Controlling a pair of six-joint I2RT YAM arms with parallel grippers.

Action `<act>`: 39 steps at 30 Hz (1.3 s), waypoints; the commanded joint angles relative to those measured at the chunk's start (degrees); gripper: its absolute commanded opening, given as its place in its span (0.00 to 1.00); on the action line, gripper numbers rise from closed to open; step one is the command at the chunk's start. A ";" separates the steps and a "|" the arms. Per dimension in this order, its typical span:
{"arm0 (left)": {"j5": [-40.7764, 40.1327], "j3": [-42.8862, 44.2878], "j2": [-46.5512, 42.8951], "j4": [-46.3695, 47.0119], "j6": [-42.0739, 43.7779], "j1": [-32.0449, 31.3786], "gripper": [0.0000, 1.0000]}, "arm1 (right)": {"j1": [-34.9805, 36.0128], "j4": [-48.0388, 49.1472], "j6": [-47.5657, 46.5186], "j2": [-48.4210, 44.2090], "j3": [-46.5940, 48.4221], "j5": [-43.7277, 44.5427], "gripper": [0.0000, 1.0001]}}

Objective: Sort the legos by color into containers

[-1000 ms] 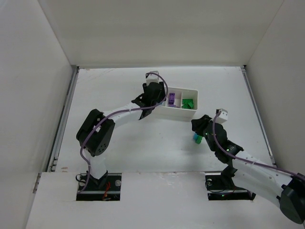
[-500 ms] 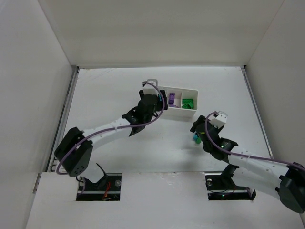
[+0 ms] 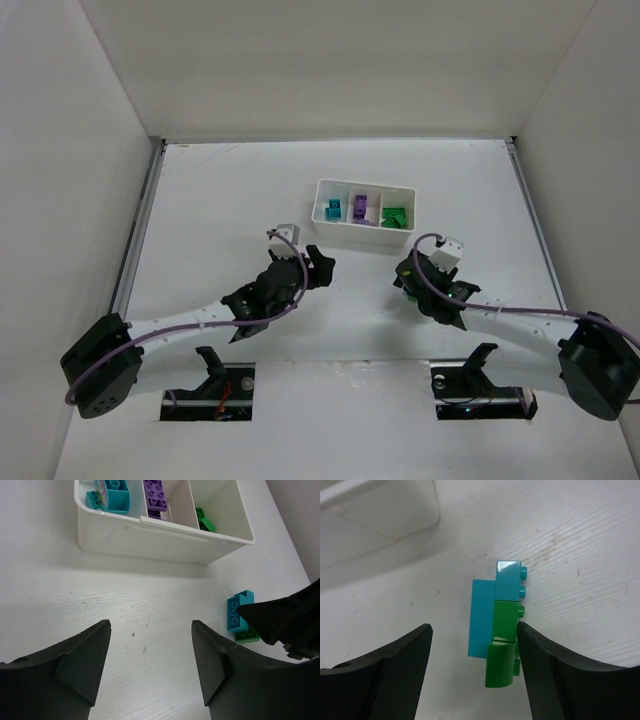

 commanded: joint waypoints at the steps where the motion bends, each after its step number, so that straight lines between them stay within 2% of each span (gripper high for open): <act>1: -0.67 -2.85 -4.84 3.59 -4.05 0.29 0.63 | -0.22 0.92 1.67 2.49 2.24 -3.51 0.73; 7: 1.44 -5.49 -8.80 2.27 -6.25 0.91 0.63 | 1.62 -0.05 2.28 5.13 3.65 -3.86 0.73; 12: 1.79 -6.55 -11.53 0.34 -7.04 1.96 0.64 | 4.61 0.66 1.93 9.87 5.58 -3.51 0.65; 17: 1.88 -6.73 -12.85 -1.77 -7.92 2.23 0.64 | 11.01 1.01 -9.39 17.69 12.69 0.25 0.62; 20: 1.88 -6.73 -13.11 -2.65 -8.80 2.14 0.64 | 14.89 0.48 -12.82 18.41 15.24 5.00 0.67; 24: 2.41 -6.03 -11.19 -2.39 -9.68 2.05 0.64 | 16.48 0.48 -13.89 10.96 14.20 4.49 0.81; 27: 4.51 -3.40 -6.72 -1.95 -9.51 2.23 0.64 | 16.04 0.92 -14.15 2.09 10.69 3.61 0.85; 29: 6.62 -0.24 -2.06 -1.43 -8.28 1.53 0.64 | 12.89 1.10 -13.63 -4.94 7.36 3.26 0.85; 32: 10.31 6.17 6.37 -0.11 -2.85 -0.14 0.64 | 6.92 1.80 -11.79 -11.81 2.70 1.77 0.71; 35: 11.20 12.94 14.63 0.34 5.15 -1.90 0.64 | 1.47 2.76 -8.45 -17.17 -1.35 -3.05 0.44; 36: 10.85 14.79 16.75 -0.01 6.82 -2.08 0.64 | -0.20 3.38 -7.83 -18.67 -2.40 -4.90 0.37; 39: 10.84 19.36 22.46 -1.24 7.90 -1.29 0.64 | -4.34 4.17 -7.03 -22.01 -5.13 -9.47 0.32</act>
